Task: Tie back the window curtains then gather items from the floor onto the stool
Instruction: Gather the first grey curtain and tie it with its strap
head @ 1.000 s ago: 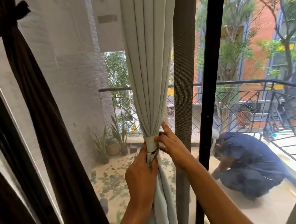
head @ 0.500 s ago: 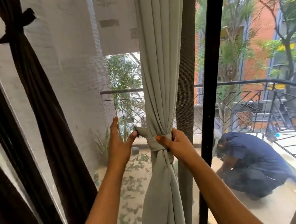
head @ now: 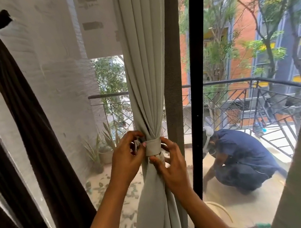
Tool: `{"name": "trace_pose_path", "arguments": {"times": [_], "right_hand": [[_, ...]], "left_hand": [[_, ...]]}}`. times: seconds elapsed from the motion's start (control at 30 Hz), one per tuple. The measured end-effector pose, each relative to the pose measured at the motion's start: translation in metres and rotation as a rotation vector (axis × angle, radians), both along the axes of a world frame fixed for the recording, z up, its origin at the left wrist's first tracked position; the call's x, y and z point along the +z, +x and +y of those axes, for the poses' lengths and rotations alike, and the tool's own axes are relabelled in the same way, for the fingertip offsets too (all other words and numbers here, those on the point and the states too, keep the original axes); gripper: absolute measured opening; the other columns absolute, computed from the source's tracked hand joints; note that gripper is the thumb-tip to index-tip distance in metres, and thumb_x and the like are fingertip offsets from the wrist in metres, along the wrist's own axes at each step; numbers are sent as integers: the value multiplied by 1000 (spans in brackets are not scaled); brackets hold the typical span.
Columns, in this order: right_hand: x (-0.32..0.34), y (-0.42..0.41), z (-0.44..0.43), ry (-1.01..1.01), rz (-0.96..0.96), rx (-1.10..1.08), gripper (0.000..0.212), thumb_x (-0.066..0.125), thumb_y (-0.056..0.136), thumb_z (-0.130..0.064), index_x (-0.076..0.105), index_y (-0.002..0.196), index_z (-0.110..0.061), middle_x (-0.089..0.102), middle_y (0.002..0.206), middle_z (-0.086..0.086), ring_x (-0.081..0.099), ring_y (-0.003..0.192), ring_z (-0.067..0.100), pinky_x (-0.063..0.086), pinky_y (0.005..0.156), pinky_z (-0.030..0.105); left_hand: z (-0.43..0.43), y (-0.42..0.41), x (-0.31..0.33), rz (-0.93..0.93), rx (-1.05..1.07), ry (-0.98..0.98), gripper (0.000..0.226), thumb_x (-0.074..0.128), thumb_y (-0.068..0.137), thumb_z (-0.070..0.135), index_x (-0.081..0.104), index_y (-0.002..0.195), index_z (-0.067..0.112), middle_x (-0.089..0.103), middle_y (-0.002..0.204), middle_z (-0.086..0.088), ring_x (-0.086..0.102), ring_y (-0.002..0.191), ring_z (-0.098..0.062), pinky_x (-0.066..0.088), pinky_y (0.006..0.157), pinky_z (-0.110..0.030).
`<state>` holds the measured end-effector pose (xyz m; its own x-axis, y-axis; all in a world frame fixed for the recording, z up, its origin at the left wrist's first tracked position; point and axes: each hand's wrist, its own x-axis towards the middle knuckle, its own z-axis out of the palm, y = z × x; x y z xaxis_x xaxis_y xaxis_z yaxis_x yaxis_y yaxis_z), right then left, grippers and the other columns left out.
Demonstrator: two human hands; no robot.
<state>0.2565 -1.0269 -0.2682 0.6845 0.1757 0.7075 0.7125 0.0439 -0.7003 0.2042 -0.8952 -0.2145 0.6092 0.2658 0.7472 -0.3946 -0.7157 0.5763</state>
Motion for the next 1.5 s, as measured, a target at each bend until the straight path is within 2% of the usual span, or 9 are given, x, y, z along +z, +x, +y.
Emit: {"name": "trace_pose_path", "arguments": {"times": [0.27,0.4,0.63,0.83,0.93,1.07,1.17,1.37,1.5], "right_hand": [[-8,-11,-27,15,-15,-55,41,74,79,-13,55,103,-40,61,101,-6,61,94,3,50,66,11],[-5,-17,-19,-79,-52,-83,32,72,82,-21,52,99,-39,60,95,-16,60,87,2,51,63,13],[0,-23,-2,-177,-234,-120,30,60,91,-18,51,117,-29,59,101,-11,59,88,5,56,67,34],[8,-13,8,-177,-145,-120,35,63,84,-5,60,114,-21,66,98,-8,61,84,5,55,67,36],[10,-14,11,-167,-101,-98,35,64,81,-3,62,112,-21,66,93,-9,61,78,6,55,67,35],[10,-21,9,-69,-18,-53,37,67,81,-7,61,103,-36,66,83,-11,62,74,8,53,63,24],[9,-25,8,-35,45,36,44,70,80,-6,61,106,-40,67,88,-10,63,78,13,56,61,35],[12,-22,7,-92,37,35,42,71,80,-11,60,104,-43,66,91,-12,62,77,16,55,62,42],[10,-25,8,-55,28,27,35,70,81,-9,62,105,-34,68,90,-13,62,77,11,54,61,28]], "left_hand": [[31,-23,6,383,-375,-11,25,72,83,5,69,106,13,65,112,4,64,97,-14,57,79,-29],[34,-24,17,309,-264,138,12,72,83,13,76,94,17,70,93,2,65,89,-5,53,74,-18],[38,-30,29,291,-175,565,20,61,84,35,75,94,24,64,79,12,57,72,-2,50,62,-26],[31,-36,33,299,-324,386,13,67,88,27,66,99,34,66,84,13,61,77,-8,51,64,-29],[32,-34,34,294,-297,530,21,58,93,32,50,109,44,61,88,21,58,78,-1,47,62,-21],[44,-31,40,351,-318,654,28,54,91,35,55,117,47,63,98,18,57,81,1,47,67,-20],[55,-27,46,380,-290,660,34,65,88,32,60,121,40,66,95,15,59,80,1,53,70,-25],[60,-18,52,298,-330,861,32,76,79,24,69,111,24,70,87,7,61,71,-2,55,65,-23],[60,-13,53,97,-247,998,15,71,78,31,73,92,26,68,75,9,56,70,-4,49,48,-25]]}}
